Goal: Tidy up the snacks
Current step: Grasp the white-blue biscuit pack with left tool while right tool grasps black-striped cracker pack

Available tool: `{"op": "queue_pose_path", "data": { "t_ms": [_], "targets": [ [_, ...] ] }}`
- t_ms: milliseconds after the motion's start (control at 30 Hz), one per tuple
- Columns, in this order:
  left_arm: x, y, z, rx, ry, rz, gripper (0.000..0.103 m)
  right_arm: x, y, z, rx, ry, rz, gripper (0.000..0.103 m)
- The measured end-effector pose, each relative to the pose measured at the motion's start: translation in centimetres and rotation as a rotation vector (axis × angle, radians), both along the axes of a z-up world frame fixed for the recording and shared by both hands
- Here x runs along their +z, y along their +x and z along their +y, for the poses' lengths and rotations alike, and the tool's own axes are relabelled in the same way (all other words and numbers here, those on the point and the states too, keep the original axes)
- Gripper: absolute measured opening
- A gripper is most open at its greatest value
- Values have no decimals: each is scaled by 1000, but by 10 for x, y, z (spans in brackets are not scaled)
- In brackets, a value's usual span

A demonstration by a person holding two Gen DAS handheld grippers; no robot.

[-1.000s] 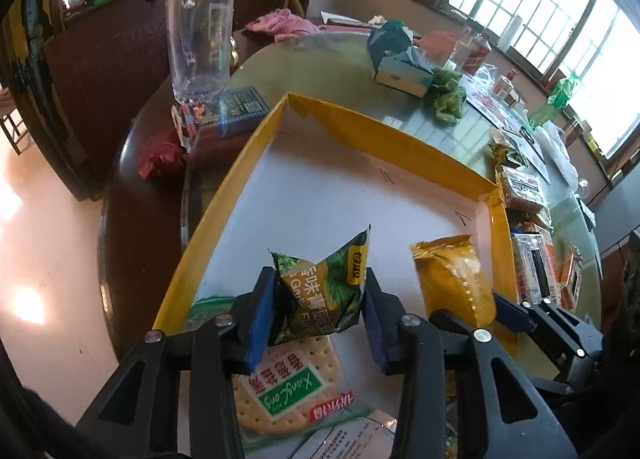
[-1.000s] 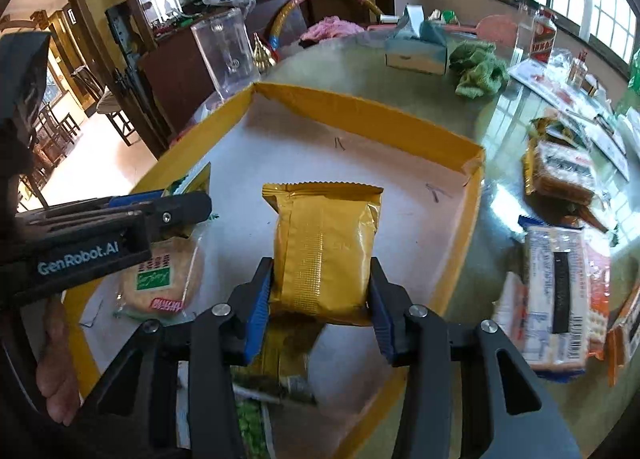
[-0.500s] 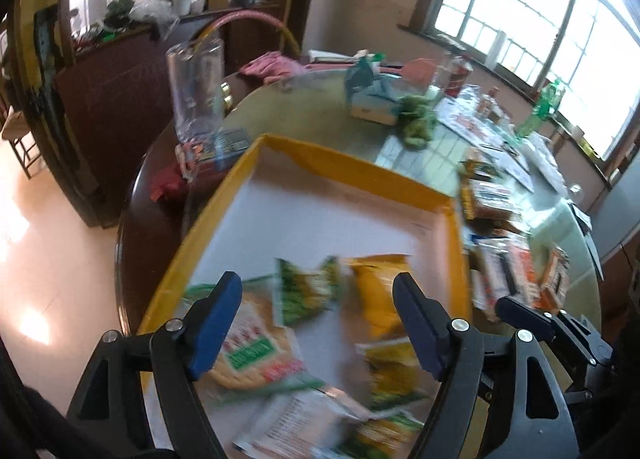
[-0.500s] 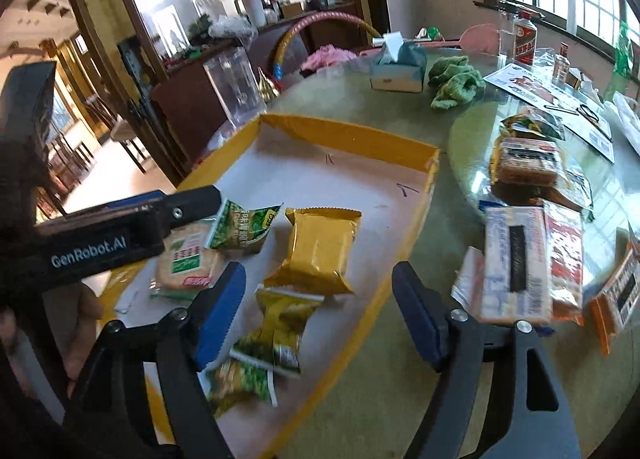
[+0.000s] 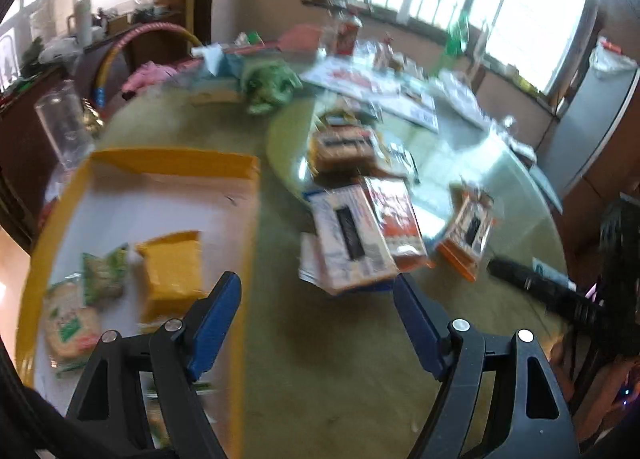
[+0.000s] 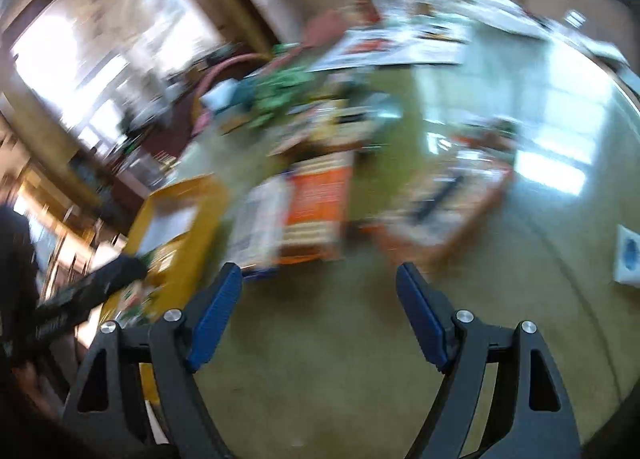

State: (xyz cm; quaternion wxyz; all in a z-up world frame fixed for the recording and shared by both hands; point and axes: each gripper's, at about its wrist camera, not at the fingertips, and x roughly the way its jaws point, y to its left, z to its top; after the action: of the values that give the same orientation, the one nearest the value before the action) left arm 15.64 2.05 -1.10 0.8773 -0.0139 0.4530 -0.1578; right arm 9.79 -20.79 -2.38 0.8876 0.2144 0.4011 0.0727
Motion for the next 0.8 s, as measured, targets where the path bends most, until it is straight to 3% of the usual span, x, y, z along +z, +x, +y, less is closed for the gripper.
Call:
{"op": "queue_pose_path", "data": {
  "t_ms": [200,433,633,700,800],
  "targets": [
    [-15,20,-26,-29,37,68,78,-20,27,-55,-123,36,95,80],
    [-16,27,-18,-5,5,80,78,-35,66,-61,-169,80,183,80],
    [-19,39,-14,18,9,93,78,-32,92,-47,-244,-37,194,82],
    [-23,43,-18,17,7,114,78,-33,96,-35,-225,-136,191,81],
    [-29,50,-32,-14,19,138,78,-35,90,-24,-182,-254,178,70]
  ]
}}
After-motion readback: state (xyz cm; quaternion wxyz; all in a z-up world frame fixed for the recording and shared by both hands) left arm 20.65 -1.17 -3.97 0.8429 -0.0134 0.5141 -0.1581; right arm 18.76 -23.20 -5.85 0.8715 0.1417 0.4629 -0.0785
